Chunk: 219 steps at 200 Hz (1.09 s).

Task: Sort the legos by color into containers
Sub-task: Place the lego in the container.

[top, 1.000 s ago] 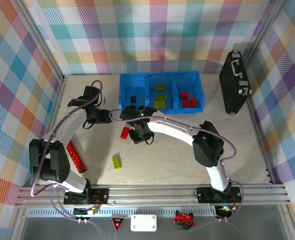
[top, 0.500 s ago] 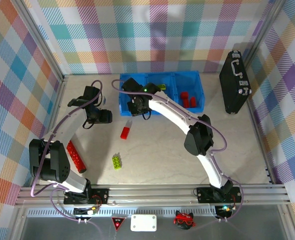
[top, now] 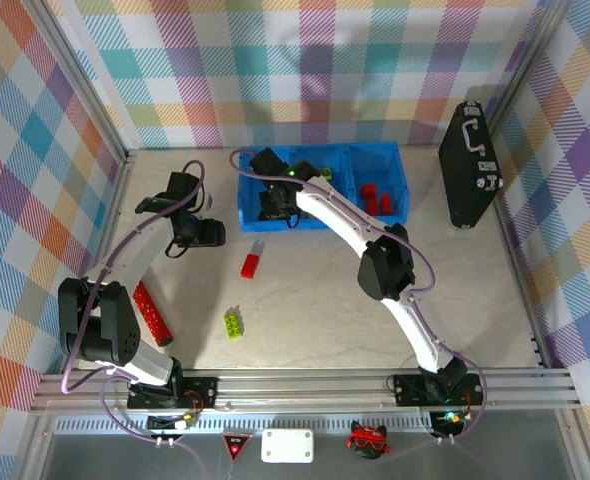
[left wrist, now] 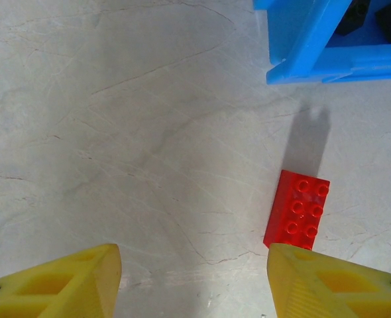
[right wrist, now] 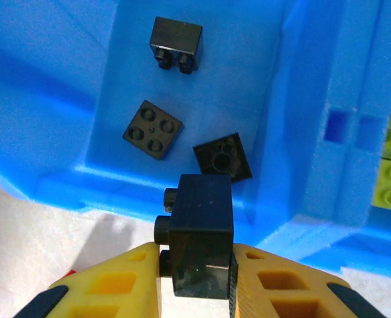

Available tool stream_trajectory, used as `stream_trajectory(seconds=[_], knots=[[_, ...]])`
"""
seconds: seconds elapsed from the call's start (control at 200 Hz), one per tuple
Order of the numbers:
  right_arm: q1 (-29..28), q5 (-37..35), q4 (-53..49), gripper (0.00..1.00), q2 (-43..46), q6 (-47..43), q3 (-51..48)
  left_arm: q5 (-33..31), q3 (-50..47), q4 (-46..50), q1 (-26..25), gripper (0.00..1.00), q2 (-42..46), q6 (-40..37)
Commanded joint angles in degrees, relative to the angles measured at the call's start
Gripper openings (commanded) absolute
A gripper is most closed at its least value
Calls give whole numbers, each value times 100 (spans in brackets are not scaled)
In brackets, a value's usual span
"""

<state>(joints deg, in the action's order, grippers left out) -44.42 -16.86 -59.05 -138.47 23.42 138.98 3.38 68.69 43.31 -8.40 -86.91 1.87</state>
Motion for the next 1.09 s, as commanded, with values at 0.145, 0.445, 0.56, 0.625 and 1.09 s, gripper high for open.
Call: stream_trajectory(seconds=[0.145, 0.445, 0.56, 0.625, 1.09], knots=[[21, -230, 380, 30, -349, -163, 350, 117, -22, 2, 89, 60, 96, -4], [52, -212, 293, 37, -487, -173, 533, 144, -32, -6, 93, 60, 95, 11], [51, -187, 230, 43, -377, -181, 534, 163, -31, 0, 93, 60, 96, 12], [51, -177, 175, 45, -286, -171, 534, 179, -31, 6, 93, 60, 96, 9], [31, -163, -42, 47, 1028, -83, -363, 500, -39, 103, -49, 60, -213, -12]])
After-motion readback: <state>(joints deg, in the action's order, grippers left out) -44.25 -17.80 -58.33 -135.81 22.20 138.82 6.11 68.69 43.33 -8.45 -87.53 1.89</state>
